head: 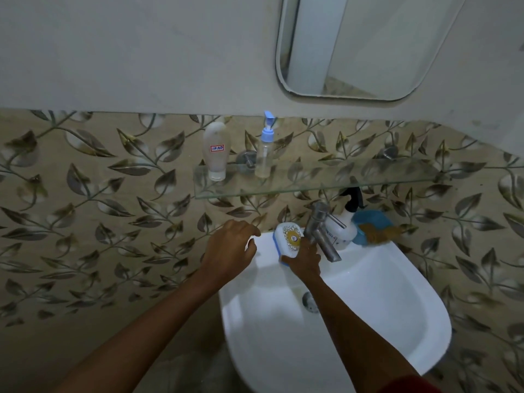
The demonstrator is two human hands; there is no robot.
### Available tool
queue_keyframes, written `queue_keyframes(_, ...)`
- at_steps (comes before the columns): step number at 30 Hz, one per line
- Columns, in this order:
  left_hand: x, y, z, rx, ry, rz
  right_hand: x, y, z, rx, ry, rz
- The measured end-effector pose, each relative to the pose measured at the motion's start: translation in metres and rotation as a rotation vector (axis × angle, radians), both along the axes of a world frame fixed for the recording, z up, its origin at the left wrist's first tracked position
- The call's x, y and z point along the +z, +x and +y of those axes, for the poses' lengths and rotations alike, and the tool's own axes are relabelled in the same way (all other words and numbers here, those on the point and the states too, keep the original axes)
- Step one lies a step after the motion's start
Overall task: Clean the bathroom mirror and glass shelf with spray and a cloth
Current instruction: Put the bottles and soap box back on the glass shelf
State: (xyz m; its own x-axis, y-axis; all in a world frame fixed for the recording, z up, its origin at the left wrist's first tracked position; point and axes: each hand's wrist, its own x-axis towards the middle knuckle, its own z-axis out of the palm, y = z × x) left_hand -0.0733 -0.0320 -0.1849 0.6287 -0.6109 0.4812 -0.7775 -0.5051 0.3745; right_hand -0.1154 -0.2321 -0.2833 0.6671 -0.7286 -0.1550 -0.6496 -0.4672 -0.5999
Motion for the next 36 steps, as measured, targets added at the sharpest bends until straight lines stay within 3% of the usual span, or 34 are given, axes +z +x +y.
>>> queue_keyframes(7,0.003,0.005,-0.005,-0.011,-0.007,-0.022,-0.008,0.000,-0.001,-0.046,-0.061,-0.106)
queue_keyframes(12,0.008,0.006,-0.008,-0.021,0.017,-0.066,0.006,-0.017,0.013,-0.087,0.056,-0.347)
queue_keyframes(16,0.013,0.008,-0.010,-0.026,-0.026,-0.071,0.037,-0.053,0.036,-0.091,0.079,-0.518)
queue_keyframes(25,0.017,0.008,-0.006,-0.027,-0.109,-0.043,0.147,-0.096,0.042,-0.058,-0.169,-0.820)
queue_keyframes(29,0.020,0.008,-0.005,-0.030,-0.110,-0.014,0.177,-0.058,0.025,-0.076,-0.229,-0.837)
queue_keyframes(36,0.028,0.015,-0.004,-0.036,-0.103,0.065,0.194,-0.006,0.016,-0.066,-0.277,-0.673)
